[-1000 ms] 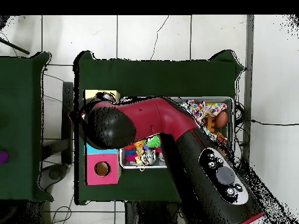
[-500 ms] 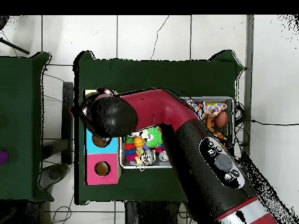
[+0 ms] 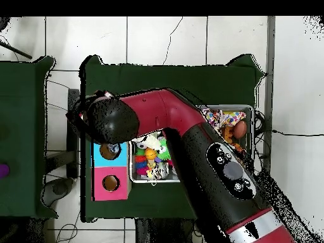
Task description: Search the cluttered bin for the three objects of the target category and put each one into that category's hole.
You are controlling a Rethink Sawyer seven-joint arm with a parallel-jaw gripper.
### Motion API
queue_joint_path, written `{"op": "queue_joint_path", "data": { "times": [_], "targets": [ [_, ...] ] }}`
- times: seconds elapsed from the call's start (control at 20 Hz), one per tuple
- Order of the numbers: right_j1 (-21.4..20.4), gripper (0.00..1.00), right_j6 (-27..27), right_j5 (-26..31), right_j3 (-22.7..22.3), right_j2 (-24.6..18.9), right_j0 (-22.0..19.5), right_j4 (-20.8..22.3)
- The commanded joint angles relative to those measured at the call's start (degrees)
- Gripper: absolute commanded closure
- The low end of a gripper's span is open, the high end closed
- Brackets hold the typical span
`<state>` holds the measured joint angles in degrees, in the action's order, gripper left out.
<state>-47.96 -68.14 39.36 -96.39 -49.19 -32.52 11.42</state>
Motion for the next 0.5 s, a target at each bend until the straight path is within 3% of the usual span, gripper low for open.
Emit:
{"op": "queue_joint_path", "data": {
  "times": [0.05, 0.35, 0.5],
  "targets": [
    [2.8, 0.00, 4.1, 8.3, 4.0, 1.3, -0.5, 2.2],
    [4.5, 0.00, 4.7, 8.9, 5.8, 0.7, -0.6, 1.8],
    [6.2, 0.00, 5.4, 10.5, 8.8, 1.1, -0.2, 1.8]
  ]
}}
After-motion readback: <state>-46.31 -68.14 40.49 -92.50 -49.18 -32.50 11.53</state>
